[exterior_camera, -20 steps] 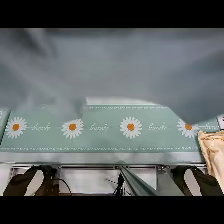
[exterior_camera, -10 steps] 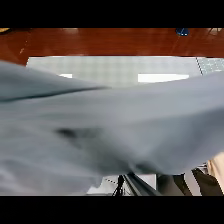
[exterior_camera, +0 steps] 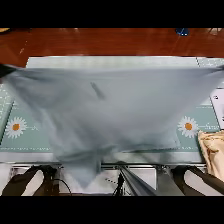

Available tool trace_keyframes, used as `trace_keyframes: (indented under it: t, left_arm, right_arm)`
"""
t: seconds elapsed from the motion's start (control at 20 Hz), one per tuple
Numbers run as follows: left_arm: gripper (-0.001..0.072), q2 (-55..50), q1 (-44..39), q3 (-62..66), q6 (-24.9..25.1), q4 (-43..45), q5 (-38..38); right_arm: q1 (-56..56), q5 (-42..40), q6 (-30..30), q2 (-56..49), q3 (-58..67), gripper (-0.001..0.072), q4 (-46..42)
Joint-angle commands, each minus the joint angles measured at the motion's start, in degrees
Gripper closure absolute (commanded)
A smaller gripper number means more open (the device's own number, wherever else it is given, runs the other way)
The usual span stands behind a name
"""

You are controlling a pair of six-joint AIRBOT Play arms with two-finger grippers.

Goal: Fold the shirts.

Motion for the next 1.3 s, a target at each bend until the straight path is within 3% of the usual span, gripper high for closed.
trace_keyframes:
  t: [0.0, 0.25, 0.5, 0.6, 1.05, 1.15, 1.25]
  left_arm:
    - [0.069, -11.8, -2.49, -4.61, 6.05, -1.25, 11.76]
    - [0.0689, -26.03, -4.83, -4.61, 7.06, -1.27, 23.28]
    - [0.0689, -32.57, -6.56, -4.61, 8.0, -1.27, 40.98]
    - [0.0689, -34.71, -7.72, -4.61, 8.0, -1.27, 44.52]
    - [0.0689, -42.93, -10.36, -4.61, 8.09, -1.16, 44.04]
    - [0.0688, -42.29, -10.25, -4.57, 8.61, -1.18, 41.51]
    - [0.0689, -40.83, -9.7, -4.57, 13.11, -1.16, 34.56]
  right_arm:
    - [8.2, -10.78, -0.04, -12.31, -0.26, 0.0686, -4.28]
    - [12.7, -39.36, 4.74, -21.0, -0.26, 0.0686, -6.45]
    - [12.41, -52.11, 9.7, -27.5, -0.26, 0.0686, -6.03]
    - [12.48, -52.94, 9.68, -30.23, -0.26, 0.0686, -4.46]
    - [12.41, -49.4, 9.53, -36.92, -0.26, 0.0686, -5.14]
    - [12.39, -45.97, 9.29, -36.44, -0.26, 0.0685, -5.2]
    - [12.17, -40.24, 6.95, -34.8, -0.26, 0.0686, -5.33]
